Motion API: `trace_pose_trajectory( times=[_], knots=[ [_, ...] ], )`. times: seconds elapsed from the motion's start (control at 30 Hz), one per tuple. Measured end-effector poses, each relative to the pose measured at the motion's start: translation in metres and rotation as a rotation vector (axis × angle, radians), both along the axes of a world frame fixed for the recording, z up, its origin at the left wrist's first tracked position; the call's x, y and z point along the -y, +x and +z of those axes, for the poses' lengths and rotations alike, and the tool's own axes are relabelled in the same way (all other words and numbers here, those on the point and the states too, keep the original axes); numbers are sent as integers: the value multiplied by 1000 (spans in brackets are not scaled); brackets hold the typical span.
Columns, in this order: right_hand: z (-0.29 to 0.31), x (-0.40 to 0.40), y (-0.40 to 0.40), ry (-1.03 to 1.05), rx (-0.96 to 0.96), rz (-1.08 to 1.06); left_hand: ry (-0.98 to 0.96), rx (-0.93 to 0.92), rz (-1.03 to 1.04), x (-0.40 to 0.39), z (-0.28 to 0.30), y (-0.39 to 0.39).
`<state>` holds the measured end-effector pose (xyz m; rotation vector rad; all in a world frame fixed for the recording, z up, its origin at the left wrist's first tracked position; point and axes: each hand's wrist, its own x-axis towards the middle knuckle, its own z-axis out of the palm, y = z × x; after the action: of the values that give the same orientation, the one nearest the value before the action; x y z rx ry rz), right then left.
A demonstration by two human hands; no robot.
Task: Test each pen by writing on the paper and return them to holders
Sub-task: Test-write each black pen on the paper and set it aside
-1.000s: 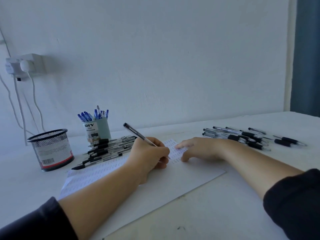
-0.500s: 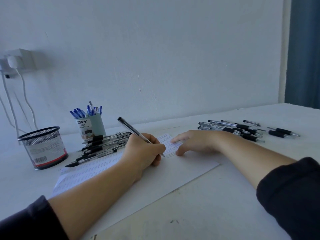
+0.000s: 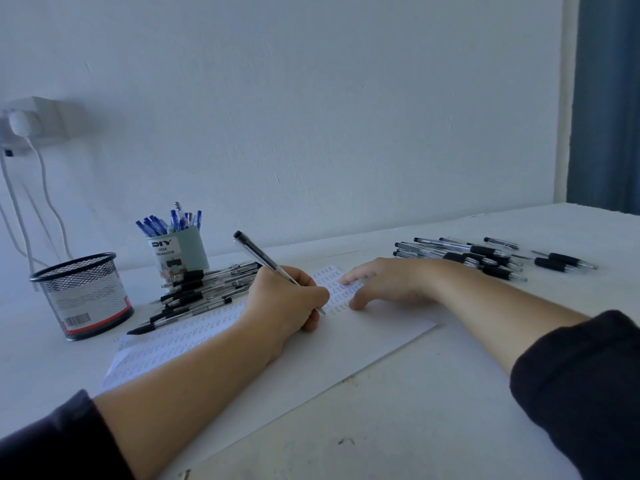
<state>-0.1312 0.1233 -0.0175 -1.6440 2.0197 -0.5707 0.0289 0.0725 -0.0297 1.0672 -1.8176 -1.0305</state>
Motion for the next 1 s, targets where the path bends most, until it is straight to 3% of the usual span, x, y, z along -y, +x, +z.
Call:
trace_pose_trajectory(
  times=[1.0],
  knots=[
    [0,0,0,0,2,8,-21,21,-15,-5,1,1]
  ],
)
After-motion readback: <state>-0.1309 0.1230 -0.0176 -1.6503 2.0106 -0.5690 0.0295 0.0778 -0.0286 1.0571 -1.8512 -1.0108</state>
